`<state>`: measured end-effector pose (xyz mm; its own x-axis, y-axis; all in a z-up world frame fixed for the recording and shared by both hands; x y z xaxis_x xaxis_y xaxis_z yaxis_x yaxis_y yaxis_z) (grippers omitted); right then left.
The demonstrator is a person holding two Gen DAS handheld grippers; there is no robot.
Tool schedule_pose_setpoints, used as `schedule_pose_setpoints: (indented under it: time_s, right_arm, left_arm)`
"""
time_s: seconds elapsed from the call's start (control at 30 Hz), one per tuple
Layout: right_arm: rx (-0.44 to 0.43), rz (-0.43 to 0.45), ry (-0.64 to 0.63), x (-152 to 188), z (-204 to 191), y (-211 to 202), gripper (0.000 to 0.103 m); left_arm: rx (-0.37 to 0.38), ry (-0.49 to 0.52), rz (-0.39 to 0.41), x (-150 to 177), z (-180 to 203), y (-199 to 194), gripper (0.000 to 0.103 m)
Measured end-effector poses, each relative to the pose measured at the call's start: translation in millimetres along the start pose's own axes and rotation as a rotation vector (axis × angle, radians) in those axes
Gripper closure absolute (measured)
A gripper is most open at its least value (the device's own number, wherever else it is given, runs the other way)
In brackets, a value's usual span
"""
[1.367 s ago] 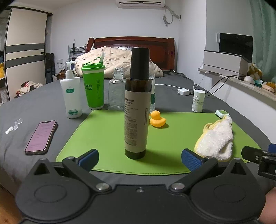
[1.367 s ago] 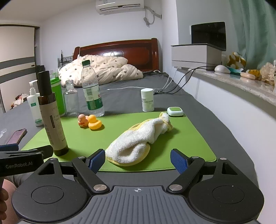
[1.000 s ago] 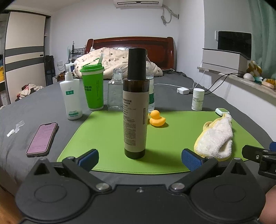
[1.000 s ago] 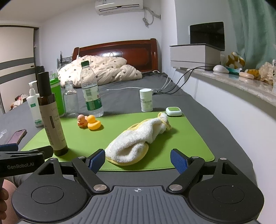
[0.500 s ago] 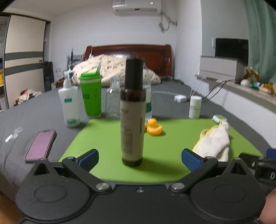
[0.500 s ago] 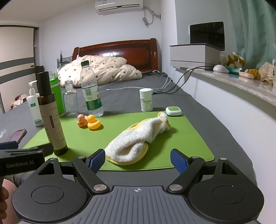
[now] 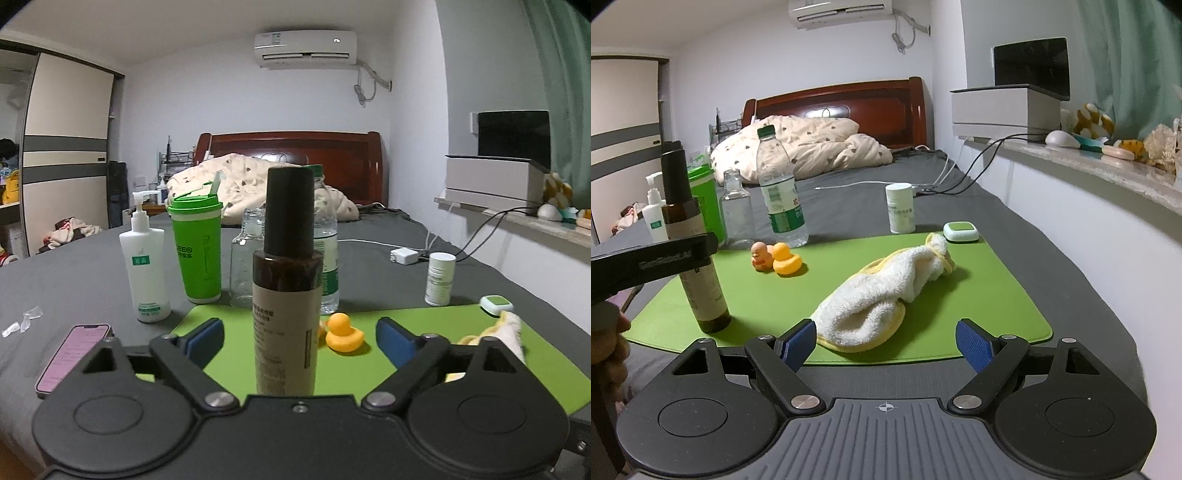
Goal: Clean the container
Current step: 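Move the left tool toward the brown bottle with black cap, then close the left gripper around the brown bottle while the right tool approaches the towel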
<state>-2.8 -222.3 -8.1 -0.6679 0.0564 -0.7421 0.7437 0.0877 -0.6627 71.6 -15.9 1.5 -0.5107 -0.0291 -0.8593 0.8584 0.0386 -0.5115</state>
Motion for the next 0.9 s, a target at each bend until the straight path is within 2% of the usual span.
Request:
schedule_pose_setpoints:
  time_s: [0.03,0.27,0.33,0.53,0.63,0.9]
  right_arm:
    - [0.000,-0.003,0.002,0,1,1,0.020]
    - [0.001,-0.024,0.005,-3,4,15,0.020]
    - [0.002,-0.030,0.006,-4,5,21,0.020]
    - [0.003,-0.042,0.011,-8,6,32,0.020]
    - [0.002,-0.047,0.011,-11,6,38,0.020]
    - [0.000,-0.045,0.010,-16,4,44,0.020]
  left_arm:
    - [-0.004,-0.005,-0.002,-1,0,4,0.024]
    - [-0.041,-0.015,0.004,2,-6,20,0.037]
    - [-0.046,-0.015,0.004,1,-8,23,0.045]
    - [-0.035,-0.012,-0.006,3,-11,25,0.056]
    - [-0.025,-0.007,-0.007,3,-11,24,0.060]
    - [-0.021,-0.015,-0.017,1,-11,25,0.060]
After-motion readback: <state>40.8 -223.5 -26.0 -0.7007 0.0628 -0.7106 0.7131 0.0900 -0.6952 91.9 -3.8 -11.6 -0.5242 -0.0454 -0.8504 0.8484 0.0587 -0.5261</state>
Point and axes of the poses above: each gripper's, at about its wrist camera, not at the fingertips, and y roughly the way its jaws point, z to its right, x to its underside, the point moved 2 cm from there along y, roughly the way its jaws point, and after that the axes turned 14 degrees about -z, right-handed, at the moved point
